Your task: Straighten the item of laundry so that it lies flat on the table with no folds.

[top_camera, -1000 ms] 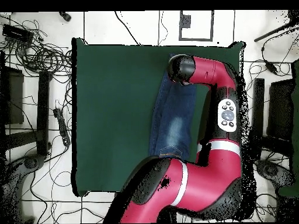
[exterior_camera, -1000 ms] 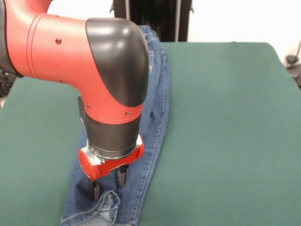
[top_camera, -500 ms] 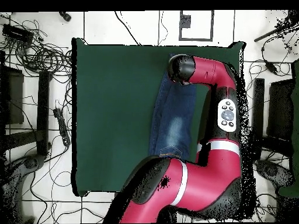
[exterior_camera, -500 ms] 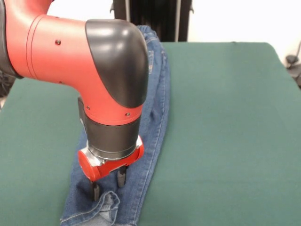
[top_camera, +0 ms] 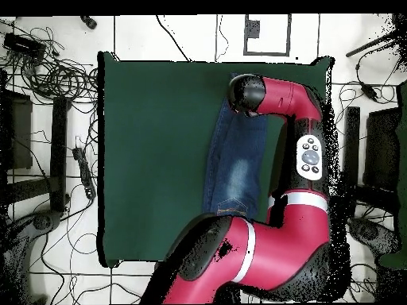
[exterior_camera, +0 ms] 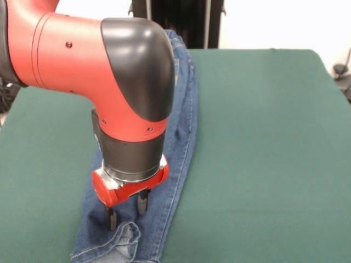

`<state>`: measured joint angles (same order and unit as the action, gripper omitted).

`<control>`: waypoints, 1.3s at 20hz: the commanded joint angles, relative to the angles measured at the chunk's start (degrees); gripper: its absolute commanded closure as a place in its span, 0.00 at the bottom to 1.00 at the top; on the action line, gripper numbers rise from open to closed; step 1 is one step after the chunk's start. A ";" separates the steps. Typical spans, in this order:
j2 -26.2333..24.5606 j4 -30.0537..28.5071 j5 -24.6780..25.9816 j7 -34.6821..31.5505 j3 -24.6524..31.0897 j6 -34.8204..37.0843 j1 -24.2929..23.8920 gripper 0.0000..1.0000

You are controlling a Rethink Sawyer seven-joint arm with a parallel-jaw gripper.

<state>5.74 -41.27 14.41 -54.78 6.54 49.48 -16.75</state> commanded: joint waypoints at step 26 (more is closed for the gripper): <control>9.10 -16.46 -2.28 -8.24 -0.95 6.48 2.22 0.00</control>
<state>14.16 -46.40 14.01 -54.78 3.65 49.49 -16.32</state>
